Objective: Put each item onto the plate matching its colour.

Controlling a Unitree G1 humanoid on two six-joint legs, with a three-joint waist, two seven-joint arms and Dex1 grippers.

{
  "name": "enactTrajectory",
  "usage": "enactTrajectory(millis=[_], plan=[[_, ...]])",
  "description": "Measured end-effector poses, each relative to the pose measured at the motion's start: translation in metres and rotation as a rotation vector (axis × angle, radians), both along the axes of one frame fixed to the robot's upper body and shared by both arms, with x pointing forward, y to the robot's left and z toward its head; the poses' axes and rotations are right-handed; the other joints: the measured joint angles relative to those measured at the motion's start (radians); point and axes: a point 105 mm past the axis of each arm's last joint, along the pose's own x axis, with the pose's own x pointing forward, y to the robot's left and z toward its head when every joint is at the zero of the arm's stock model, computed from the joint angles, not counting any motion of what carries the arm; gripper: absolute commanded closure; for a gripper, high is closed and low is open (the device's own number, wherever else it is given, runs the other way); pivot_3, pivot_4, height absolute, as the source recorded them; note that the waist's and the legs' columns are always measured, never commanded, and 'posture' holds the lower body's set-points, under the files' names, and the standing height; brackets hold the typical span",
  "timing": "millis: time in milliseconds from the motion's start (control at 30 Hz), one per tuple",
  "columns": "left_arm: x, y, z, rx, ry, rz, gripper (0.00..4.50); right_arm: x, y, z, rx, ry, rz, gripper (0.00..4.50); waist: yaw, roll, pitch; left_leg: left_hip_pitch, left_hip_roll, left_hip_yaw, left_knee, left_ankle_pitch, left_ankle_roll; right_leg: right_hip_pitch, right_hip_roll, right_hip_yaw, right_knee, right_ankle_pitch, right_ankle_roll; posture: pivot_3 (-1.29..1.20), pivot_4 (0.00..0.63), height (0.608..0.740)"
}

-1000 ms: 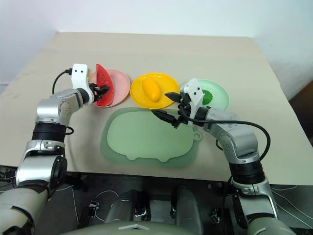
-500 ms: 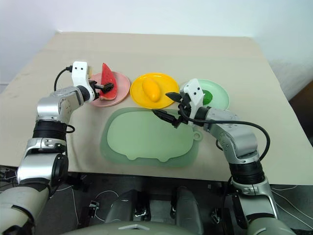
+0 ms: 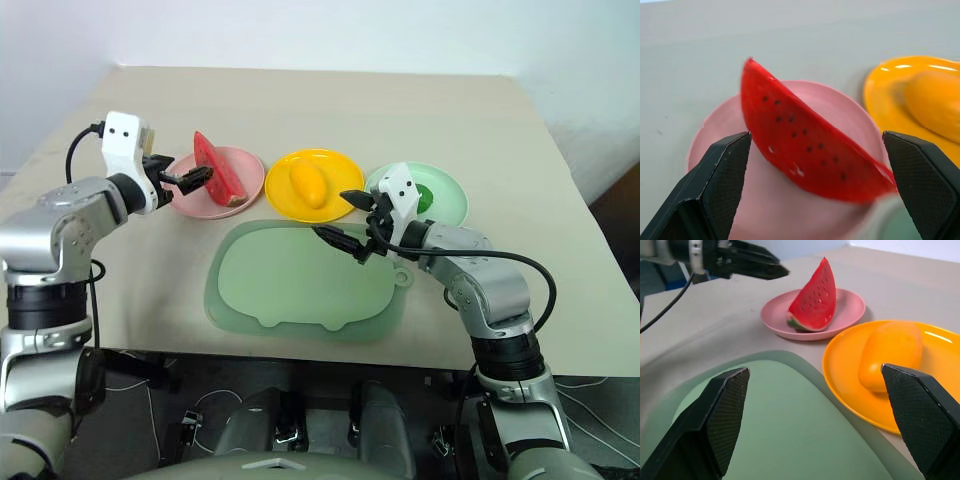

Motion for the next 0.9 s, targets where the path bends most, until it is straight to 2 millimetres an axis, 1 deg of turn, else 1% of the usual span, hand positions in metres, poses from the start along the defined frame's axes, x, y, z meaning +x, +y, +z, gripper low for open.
enactTrajectory(millis=[67, 100, 200, 267, 367, 467, 533, 633, 767, 833, 900], plan=[[-0.015, -0.004, -0.009, -0.023, 0.011, -0.077, 0.08, -0.001, -0.001, 0.001, 0.013, 0.000, 0.001, 0.00, 0.003, 0.000, 0.000, 0.000, 0.000, 0.000, 0.000, -0.001, -0.002, 0.000, 0.000, 0.000, 0.000, 0.000, 0.000, 0.00, 0.150, 0.696], [-0.022, -0.008, -0.010, -0.042, 0.000, -0.125, 0.08, -0.002, -0.002, 0.002, 0.020, -0.002, 0.000, 0.00, 0.003, 0.000, 0.000, 0.000, 0.000, 0.000, 0.000, -0.001, -0.003, 0.000, 0.000, 0.000, 0.000, 0.000, 0.000, 0.00, 0.150, 0.696], [-0.044, -0.018, -0.007, -0.073, -0.068, -0.260, 0.08, -0.005, -0.004, 0.003, 0.034, -0.004, 0.000, 0.00, 0.004, 0.000, 0.000, 0.000, 0.000, 0.000, 0.000, -0.002, -0.003, 0.000, 0.000, 0.000, -0.001, 0.000, 0.000, 0.00, 0.150, 0.696], [-0.051, -0.017, -0.009, -0.063, -0.098, -0.290, 0.08, -0.007, -0.005, 0.003, 0.036, -0.005, 0.003, 0.00, 0.003, 0.000, 0.000, 0.000, 0.000, -0.001, 0.000, -0.002, -0.003, 0.000, 0.000, 0.000, -0.001, 0.000, 0.000, 0.00, 0.150, 0.696], [-0.057, -0.007, -0.022, -0.013, -0.103, -0.281, 0.08, -0.009, -0.008, 0.005, 0.046, -0.008, -0.001, 0.00, 0.003, 0.000, 0.000, 0.000, 0.000, 0.000, 0.000, -0.002, -0.003, 0.000, -0.001, 0.000, -0.001, 0.000, -0.001, 0.00, 0.150, 0.696], [-0.059, -0.006, -0.031, -0.046, -0.129, -0.281, 0.08, -0.010, -0.013, 0.005, 0.065, -0.006, -0.015, 0.00, 0.007, 0.000, 0.000, 0.000, 0.000, -0.001, 0.000, -0.002, -0.003, 0.000, -0.001, 0.000, -0.002, 0.000, -0.001, 0.00, 0.150, 0.696], [-0.062, -0.003, -0.035, -0.037, -0.147, -0.300, 0.08, -0.013, -0.015, 0.005, 0.062, -0.010, -0.017, 0.00, 0.005, 0.000, 0.000, -0.001, 0.000, -0.001, 0.000, -0.002, -0.003, 0.000, -0.001, 0.000, -0.003, -0.001, -0.003, 0.00, 0.150, 0.696], [-0.066, -0.001, -0.042, -0.049, -0.165, -0.321, 0.08, -0.015, -0.024, -0.003, 0.041, 0.012, -0.041, 0.00, 0.007, 0.000, 0.000, -0.001, 0.000, -0.001, 0.000, -0.002, -0.002, 0.000, -0.001, 0.000, -0.003, -0.002, -0.003, 0.00, 0.150, 0.696], [-0.064, 0.001, -0.042, -0.068, -0.225, -0.321, 0.08, -0.020, -0.033, -0.018, 0.015, 0.044, -0.052, 0.00, 0.006, 0.000, 0.000, -0.001, 0.000, -0.001, 0.000, -0.002, -0.002, 0.001, -0.001, 0.000, -0.004, -0.002, -0.003, 0.00, 0.150, 0.696], [-0.065, 0.001, -0.042, -0.070, -0.236, -0.331, 0.08, -0.021, -0.036, -0.018, 0.022, 0.040, -0.060, 0.00, 0.003, 0.000, 0.000, -0.001, 0.000, -0.001, 0.000, -0.002, -0.002, 0.000, -0.001, 0.000, -0.004, -0.002, -0.003, 0.00, 0.150, 0.696], [-0.067, 0.002, -0.045, -0.074, -0.231, -0.340, 0.08, -0.022, -0.039, -0.014, 0.030, 0.020, -0.071, 0.00, 0.002, 0.000, 0.000, 0.000, 0.000, -0.001, -0.001, -0.003, -0.001, 0.000, 0.000, 0.000, -0.004, -0.002, -0.003, 0.00, 0.150, 0.696]])
